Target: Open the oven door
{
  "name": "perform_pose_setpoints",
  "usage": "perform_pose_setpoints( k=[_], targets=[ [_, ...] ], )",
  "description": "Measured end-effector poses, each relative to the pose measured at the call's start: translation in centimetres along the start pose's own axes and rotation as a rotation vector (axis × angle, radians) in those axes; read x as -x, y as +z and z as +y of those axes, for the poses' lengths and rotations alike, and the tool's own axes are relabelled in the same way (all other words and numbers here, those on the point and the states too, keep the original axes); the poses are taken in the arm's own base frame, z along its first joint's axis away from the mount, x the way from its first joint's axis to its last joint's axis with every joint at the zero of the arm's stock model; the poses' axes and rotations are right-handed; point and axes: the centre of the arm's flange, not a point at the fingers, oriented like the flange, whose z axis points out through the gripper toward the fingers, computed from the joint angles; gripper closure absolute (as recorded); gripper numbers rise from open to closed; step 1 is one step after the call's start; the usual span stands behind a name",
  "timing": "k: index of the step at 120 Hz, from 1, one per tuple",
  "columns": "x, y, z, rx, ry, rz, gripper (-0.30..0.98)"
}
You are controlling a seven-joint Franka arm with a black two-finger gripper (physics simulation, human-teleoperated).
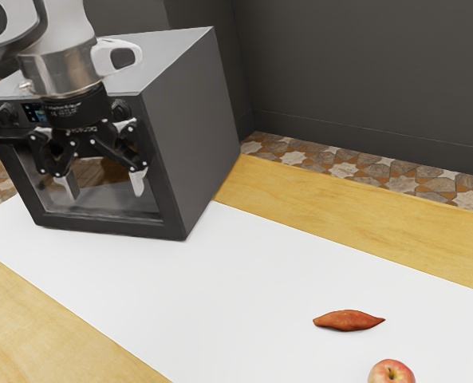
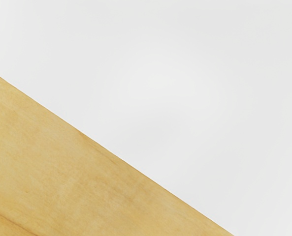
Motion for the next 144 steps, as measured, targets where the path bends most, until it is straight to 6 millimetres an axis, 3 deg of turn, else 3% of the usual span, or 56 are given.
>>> perform_pose_setpoints(
  k=[12,26,33,44,48,52,58,64,72,87,97,120,132,144],
  targets=[
    [0.1,-0.5,0.0,0.018,-0.035,0.022,0.0],
    [2.2,-3.1,-0.8,0.046,-0.09,0.086,0.0],
    [5.6,-5.9,-1.3,0.073,-0.1,0.154,0.0],
    [8.5,-7.6,-1.5,0.099,-0.106,0.185,0.0],
    [9.2,-7.4,-2.3,0.102,-0.126,0.188,0.0],
    [9.6,-4.4,-5.0,0.102,-0.186,0.176,0.0],
    [9.0,1.5,-9.0,0.13,-0.274,0.163,0.0],
    [8.2,3.5,-11.6,0.193,-0.339,0.2,0.0],
    [6.6,3.5,-14.0,0.278,-0.436,0.259,0.0],
    [1.3,3.2,-16.7,0.399,-0.612,0.312,0.0],
    [0.1,2.7,-18.3,0.476,-0.71,0.36,0.0],
    [-1.0,1.6,-19.4,0.62,-0.931,0.418,0.0],
    [-1.8,2.4,-20.7,0.679,-1.052,0.403,0.0],
    [-5.1,4.7,-20.0,0.694,-1.161,0.392,0.0]
  ],
)
